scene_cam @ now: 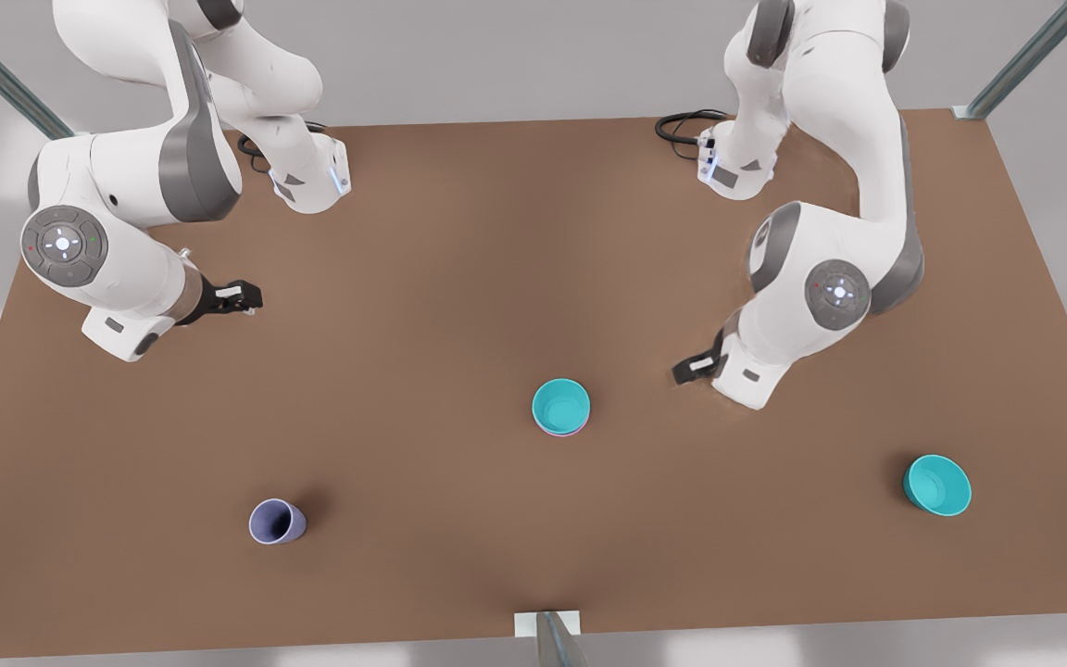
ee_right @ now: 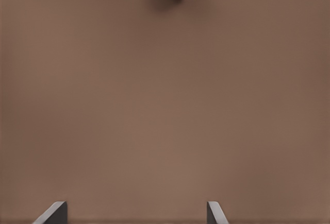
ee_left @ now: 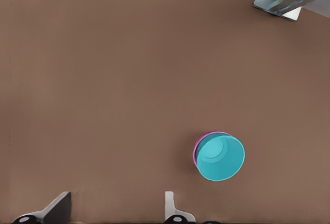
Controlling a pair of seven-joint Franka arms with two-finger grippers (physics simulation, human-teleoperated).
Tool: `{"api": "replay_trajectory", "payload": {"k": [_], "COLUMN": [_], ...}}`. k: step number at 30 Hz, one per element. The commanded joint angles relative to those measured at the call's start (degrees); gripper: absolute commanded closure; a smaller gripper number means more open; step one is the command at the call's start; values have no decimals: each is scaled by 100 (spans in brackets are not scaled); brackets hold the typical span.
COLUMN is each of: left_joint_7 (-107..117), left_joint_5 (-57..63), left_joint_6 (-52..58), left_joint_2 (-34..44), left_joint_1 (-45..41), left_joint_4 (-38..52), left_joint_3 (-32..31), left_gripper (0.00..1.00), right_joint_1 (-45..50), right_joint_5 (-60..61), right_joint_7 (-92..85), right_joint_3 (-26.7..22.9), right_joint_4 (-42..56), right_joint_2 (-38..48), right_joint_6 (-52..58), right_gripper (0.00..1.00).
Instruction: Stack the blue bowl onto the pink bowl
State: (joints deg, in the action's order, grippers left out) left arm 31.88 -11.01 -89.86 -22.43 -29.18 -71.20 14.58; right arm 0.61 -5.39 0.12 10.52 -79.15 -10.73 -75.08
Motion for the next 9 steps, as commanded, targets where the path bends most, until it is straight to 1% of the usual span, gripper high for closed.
{"api": "replay_trajectory", "payload": {"k": [1, 2, 3, 4, 9], "left_joint_7": [-2157, -2590, -2599, -2608, -2590], "left_joint_5": [1101, 1180, 1409, 1426, 1382], "left_joint_6": [2296, 2386, 2219, 1815, 1982], "left_joint_2": [379, 704, 836, 1135, 1056], "left_joint_1": [157, 1312, 1854, 1916, 1986], "left_joint_4": [227, 282, 229, -61, -17], "left_joint_3": [-16, -1048, -1616, -1590, -1502], "left_gripper": [0, 0, 0, 0, 0], "right_joint_1": [0, 0, 0, 0, 0], "right_joint_5": [3, 3, 3, 3, 3], "right_joint_7": [-12, -12, -20, -29, -20], "right_joint_3": [2, 2, 2, 2, 2], "right_joint_4": [5, 5, 14, 22, 14], "right_joint_2": [9, 9, 9, 9, 9], "right_joint_6": [2, 2, -7, -7, -7], "right_gripper": [0, 0, 0, 0, 0]}}
